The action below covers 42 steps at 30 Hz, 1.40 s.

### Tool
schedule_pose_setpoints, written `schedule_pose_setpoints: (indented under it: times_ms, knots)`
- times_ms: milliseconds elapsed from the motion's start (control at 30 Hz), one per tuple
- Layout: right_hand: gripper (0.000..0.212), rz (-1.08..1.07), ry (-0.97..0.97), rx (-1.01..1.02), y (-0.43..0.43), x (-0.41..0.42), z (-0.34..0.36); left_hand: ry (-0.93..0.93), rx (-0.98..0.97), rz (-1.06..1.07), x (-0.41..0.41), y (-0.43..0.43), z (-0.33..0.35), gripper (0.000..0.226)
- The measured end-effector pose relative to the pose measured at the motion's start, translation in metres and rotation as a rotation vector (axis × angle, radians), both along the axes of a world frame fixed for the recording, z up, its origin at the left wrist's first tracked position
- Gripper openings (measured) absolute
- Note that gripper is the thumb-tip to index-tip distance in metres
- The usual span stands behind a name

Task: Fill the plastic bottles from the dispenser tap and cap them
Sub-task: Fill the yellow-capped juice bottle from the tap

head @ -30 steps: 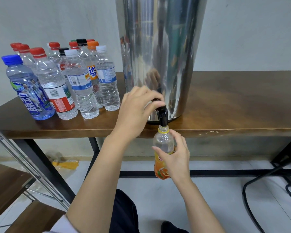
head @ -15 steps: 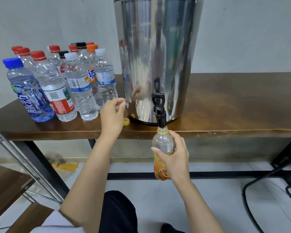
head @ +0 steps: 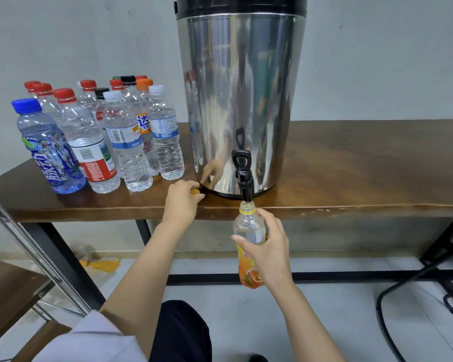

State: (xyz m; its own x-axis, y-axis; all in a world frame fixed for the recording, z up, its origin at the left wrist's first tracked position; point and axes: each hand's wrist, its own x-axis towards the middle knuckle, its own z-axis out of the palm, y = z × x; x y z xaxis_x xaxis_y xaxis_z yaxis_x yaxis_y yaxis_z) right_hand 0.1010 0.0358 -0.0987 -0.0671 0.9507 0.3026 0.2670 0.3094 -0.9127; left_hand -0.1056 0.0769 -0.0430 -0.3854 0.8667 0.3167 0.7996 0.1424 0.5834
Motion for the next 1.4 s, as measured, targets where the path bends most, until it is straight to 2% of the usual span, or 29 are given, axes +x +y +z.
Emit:
schedule_pose_setpoints:
  times_ms: [200,300,367,567,867,1000,1133,1400]
  knots:
    - [0.064,0.026,0.003,0.008,-0.008,-0.002,0.001,-0.415,0.21,-0.022,0.016,-0.032,0.008,0.021]
    - [0.063,0.038,0.006,0.036,-0.014,-0.005,0.003,-0.623,0.287,-0.122,0.026,-0.053,0.024,0.021]
    - [0.063,0.052,0.01,0.061,-0.018,-0.008,0.005,-0.696,0.298,-0.219,0.031,-0.067,0.038,0.023]
    - [0.065,0.101,0.022,0.094,-0.026,-0.016,0.016,-0.639,0.175,-0.408,0.041,-0.089,0.058,0.025]
    - [0.065,0.149,0.014,0.11,-0.032,-0.02,0.027,-0.474,0.143,-0.461,0.042,-0.09,0.062,0.026]
    - [0.064,0.148,0.031,0.112,-0.032,-0.02,0.03,-0.499,0.128,-0.523,0.04,-0.091,0.064,0.027]
    - [0.063,0.158,0.043,0.11,-0.032,-0.018,0.033,-0.67,0.084,-0.595,0.037,-0.093,0.063,0.025]
    - [0.063,0.16,0.061,0.1,-0.031,-0.019,0.031,-0.739,0.088,-0.625,0.033,-0.091,0.053,0.025]
